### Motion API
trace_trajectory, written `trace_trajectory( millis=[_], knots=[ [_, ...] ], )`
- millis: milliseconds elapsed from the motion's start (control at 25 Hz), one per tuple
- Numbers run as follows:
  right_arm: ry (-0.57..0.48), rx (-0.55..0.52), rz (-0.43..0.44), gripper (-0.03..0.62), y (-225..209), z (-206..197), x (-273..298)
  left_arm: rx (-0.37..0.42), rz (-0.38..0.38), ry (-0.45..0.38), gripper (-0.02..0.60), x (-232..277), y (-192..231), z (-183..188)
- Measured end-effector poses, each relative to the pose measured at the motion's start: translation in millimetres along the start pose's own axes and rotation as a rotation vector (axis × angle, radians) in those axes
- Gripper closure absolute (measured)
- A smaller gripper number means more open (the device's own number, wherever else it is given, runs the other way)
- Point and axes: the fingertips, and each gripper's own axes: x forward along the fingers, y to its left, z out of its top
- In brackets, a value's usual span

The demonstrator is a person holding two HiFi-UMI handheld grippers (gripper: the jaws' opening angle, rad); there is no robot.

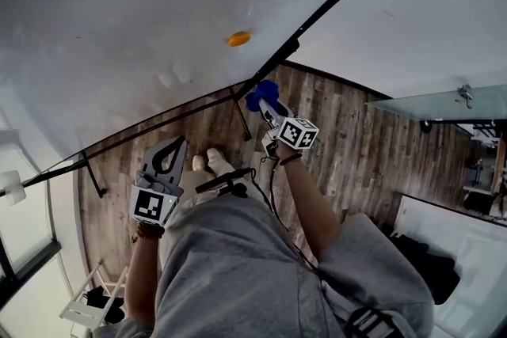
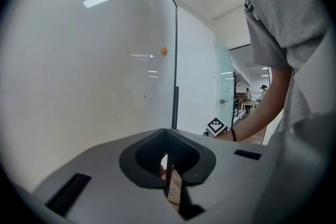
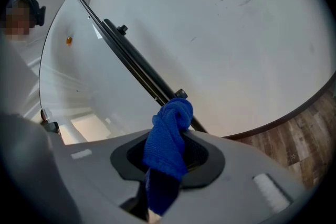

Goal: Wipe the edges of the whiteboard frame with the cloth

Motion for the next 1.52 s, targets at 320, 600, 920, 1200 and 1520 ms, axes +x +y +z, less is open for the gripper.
trace_trajectory(
  millis=[320, 600, 920, 1200, 1520],
  knots=[
    [0.091, -0.026, 0.002, 0.473, -25, -9, 33, -0.040, 0.078, -0.002, 0.575, 15, 22, -20],
    [0.129, -0.089, -0.027, 0.473, -28, -16, 48, -0.057, 0.119, -0.050, 0.575, 8, 48, -28],
    [0.222, -0.207, -0.070, 0.473, -24, -19, 64, -0.069, 0.145, -0.028, 0.575, -9, 68, -37],
    [0.237, -0.222, -0.071, 0.474, -20, -23, 74, -0.072, 0.153, -0.003, 0.575, -17, 70, -45],
    [0.253, -0.243, -0.041, 0.476, -12, -29, 81, -0.078, 0.133, 0.014, 0.575, -15, 60, -51]
  ],
)
